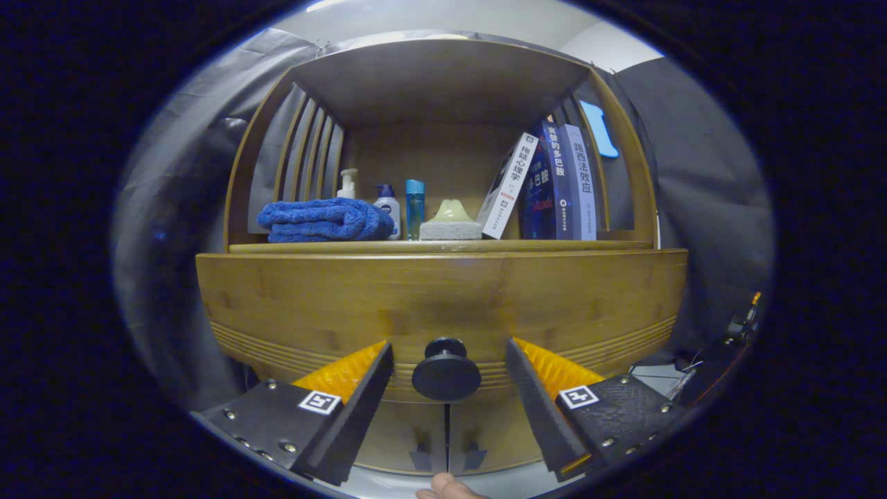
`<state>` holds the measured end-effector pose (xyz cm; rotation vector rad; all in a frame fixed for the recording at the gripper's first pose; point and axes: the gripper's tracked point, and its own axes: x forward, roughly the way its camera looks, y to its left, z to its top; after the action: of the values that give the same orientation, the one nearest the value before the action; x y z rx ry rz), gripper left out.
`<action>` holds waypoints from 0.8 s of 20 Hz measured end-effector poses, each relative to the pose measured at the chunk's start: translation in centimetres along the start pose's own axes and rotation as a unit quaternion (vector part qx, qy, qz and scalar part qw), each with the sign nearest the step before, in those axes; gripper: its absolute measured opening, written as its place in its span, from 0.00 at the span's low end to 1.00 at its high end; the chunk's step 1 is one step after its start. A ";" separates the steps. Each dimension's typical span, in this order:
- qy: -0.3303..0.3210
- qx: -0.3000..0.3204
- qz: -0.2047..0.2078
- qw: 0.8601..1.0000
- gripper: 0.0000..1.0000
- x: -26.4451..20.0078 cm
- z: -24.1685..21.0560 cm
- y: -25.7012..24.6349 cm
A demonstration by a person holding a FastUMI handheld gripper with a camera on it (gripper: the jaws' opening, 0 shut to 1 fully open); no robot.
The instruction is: Pull open the drawer, take out the items inside it, and place them on the countertop above the cabinet.
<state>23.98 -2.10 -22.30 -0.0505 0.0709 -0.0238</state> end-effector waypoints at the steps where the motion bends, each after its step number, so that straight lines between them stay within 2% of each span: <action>1: -0.010 0.002 0.001 1.000 0.99 0.5 0.0 0.1; 3: -0.033 -0.004 0.004 0.999 0.99 1.0 0.2 0.2; 6: -0.013 -0.016 0.003 1.000 0.99 1.8 -0.2 0.3; 10: -0.020 -0.036 0.004 0.999 0.99 3.2 -0.2 0.3; 16: -0.009 -0.022 0.013 1.000 0.98 3.1 -0.8 1.1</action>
<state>27.03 -1.16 -23.41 -0.0945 0.0540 0.0052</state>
